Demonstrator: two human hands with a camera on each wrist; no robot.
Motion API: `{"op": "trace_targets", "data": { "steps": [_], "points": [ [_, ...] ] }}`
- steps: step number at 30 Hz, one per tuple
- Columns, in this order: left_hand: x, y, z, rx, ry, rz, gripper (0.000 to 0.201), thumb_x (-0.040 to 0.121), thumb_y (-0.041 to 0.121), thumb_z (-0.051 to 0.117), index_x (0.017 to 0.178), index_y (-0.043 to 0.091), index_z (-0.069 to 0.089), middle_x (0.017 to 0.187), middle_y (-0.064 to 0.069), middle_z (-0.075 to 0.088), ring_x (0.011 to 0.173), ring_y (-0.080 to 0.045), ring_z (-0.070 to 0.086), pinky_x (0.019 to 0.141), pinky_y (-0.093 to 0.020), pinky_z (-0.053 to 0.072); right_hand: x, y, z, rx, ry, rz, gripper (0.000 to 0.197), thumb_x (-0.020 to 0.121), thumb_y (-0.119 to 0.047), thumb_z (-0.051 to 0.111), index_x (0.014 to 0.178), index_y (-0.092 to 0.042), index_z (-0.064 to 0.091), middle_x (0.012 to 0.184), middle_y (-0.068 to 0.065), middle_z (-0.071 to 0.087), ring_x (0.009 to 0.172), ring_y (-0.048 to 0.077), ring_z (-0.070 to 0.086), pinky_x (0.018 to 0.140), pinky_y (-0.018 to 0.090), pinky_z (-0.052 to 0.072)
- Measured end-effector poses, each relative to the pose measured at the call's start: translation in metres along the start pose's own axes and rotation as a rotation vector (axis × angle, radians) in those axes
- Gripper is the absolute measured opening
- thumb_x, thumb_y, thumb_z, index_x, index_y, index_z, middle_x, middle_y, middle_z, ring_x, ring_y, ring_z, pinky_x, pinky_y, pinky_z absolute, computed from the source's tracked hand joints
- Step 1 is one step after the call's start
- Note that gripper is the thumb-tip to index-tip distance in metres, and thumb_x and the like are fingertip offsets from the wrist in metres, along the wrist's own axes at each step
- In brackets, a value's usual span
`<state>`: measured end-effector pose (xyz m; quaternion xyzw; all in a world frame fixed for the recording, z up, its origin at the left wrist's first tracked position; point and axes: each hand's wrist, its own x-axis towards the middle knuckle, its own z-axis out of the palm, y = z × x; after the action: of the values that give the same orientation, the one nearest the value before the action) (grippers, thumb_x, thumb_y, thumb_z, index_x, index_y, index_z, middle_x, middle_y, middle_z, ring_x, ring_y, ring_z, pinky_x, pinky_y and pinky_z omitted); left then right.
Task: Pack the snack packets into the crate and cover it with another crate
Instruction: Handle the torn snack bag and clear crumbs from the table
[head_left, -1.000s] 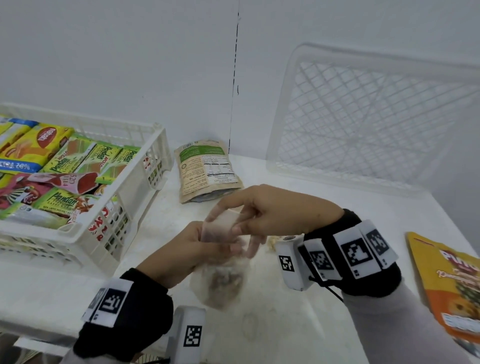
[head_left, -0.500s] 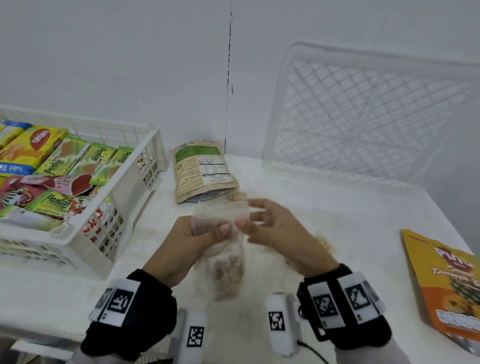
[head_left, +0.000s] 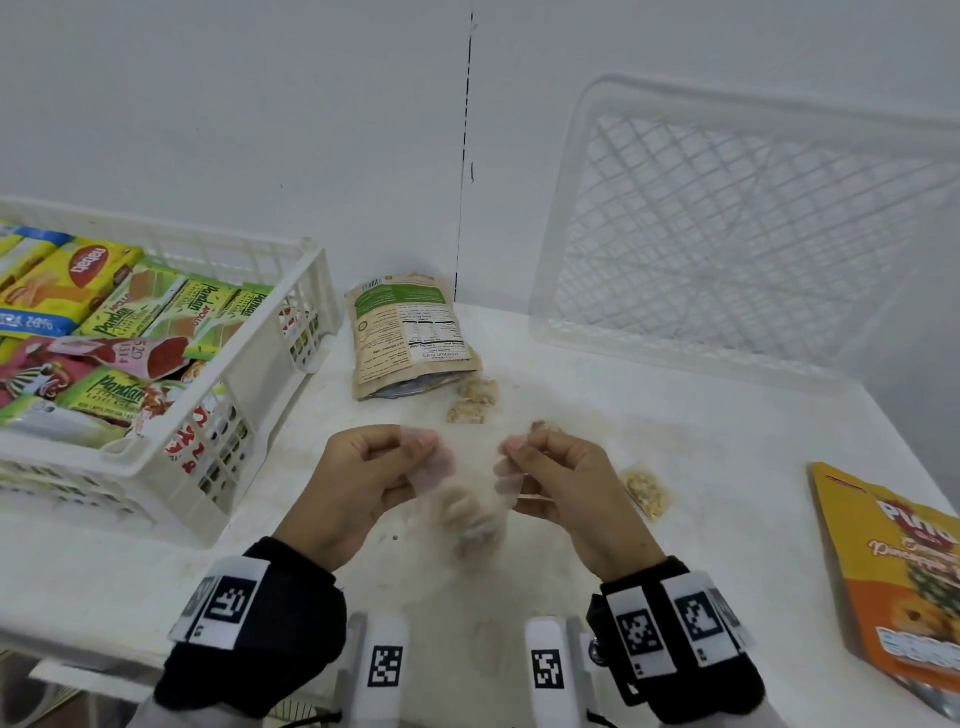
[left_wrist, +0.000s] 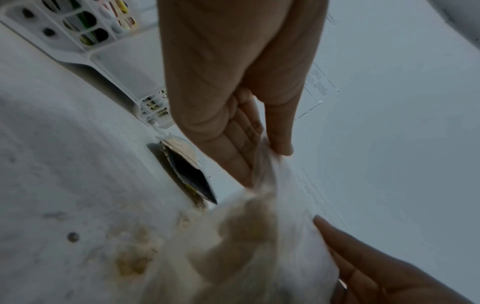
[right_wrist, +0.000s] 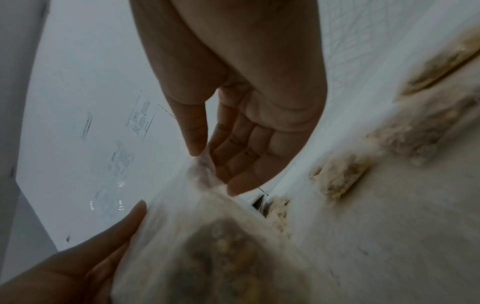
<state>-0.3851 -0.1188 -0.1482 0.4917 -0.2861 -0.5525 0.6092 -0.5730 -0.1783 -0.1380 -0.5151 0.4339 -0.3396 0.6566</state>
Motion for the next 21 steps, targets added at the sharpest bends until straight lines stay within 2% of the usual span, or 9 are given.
{"op": "trace_targets", "data": {
  "steps": [4, 7, 12, 16, 19, 21],
  "points": [
    [0.002, -0.002, -0.010, 0.060, 0.029, -0.037, 0.019, 0.071, 0.018, 0.067, 0.084, 0.004, 0.071, 0.085, -0.016, 0.073, 0.077, -0.022, 0.072, 0.064, -0.025, 0.057, 0.004, 0.002, -0.006, 0.034, 0.042, -0.002, 0.010, 0.088, -0.017, 0.063, 0.082, -0.009, 0.065, 0.078, 0.002, 0.073, 0.065, 0.012, 0.068, 0.056, 0.021, 0.053],
    [0.003, 0.001, -0.014, 0.104, 0.026, -0.050, 0.009, 0.079, 0.009, 0.065, 0.083, 0.002, 0.067, 0.080, -0.014, 0.072, 0.071, -0.018, 0.071, 0.061, -0.024, 0.056, 0.006, 0.003, -0.009, 0.047, 0.050, -0.016, 0.010, 0.088, -0.015, 0.063, 0.084, -0.007, 0.067, 0.079, 0.000, 0.073, 0.066, 0.012, 0.068, 0.057, 0.021, 0.053],
    [0.004, 0.006, -0.010, 0.134, 0.048, -0.021, 0.007, 0.081, 0.007, 0.063, 0.079, 0.002, 0.068, 0.077, -0.013, 0.072, 0.069, -0.017, 0.069, 0.061, -0.024, 0.057, 0.012, 0.004, -0.010, 0.044, 0.087, -0.056, 0.011, 0.085, -0.012, 0.066, 0.075, -0.009, 0.069, 0.073, 0.002, 0.070, 0.065, 0.010, 0.066, 0.057, 0.020, 0.052],
    [0.004, 0.006, -0.006, 0.167, 0.088, -0.001, 0.008, 0.084, 0.002, 0.061, 0.079, -0.001, 0.067, 0.075, -0.015, 0.072, 0.068, -0.018, 0.069, 0.062, -0.024, 0.057, 0.016, 0.007, -0.008, 0.046, 0.090, -0.074, 0.012, 0.086, -0.010, 0.064, 0.075, -0.009, 0.067, 0.071, 0.002, 0.069, 0.063, 0.009, 0.063, 0.057, 0.019, 0.051],
    [0.005, 0.008, -0.004, 0.188, 0.097, 0.013, 0.010, 0.085, -0.001, 0.058, 0.078, -0.002, 0.065, 0.072, -0.015, 0.071, 0.065, -0.017, 0.068, 0.060, -0.024, 0.057, 0.019, 0.009, -0.007, 0.033, 0.063, -0.053, 0.010, 0.085, -0.016, 0.067, 0.082, -0.007, 0.068, 0.077, 0.004, 0.070, 0.063, 0.007, 0.064, 0.056, 0.018, 0.050],
    [0.006, 0.009, -0.002, 0.198, 0.093, 0.015, 0.013, 0.087, -0.001, 0.056, 0.077, -0.002, 0.064, 0.071, -0.013, 0.070, 0.064, -0.016, 0.068, 0.058, -0.023, 0.055, 0.020, 0.011, -0.006, -0.022, 0.033, -0.044, 0.019, 0.081, -0.024, 0.070, 0.088, -0.006, 0.070, 0.076, 0.003, 0.069, 0.063, 0.005, 0.062, 0.056, 0.017, 0.049]
  ]
}}
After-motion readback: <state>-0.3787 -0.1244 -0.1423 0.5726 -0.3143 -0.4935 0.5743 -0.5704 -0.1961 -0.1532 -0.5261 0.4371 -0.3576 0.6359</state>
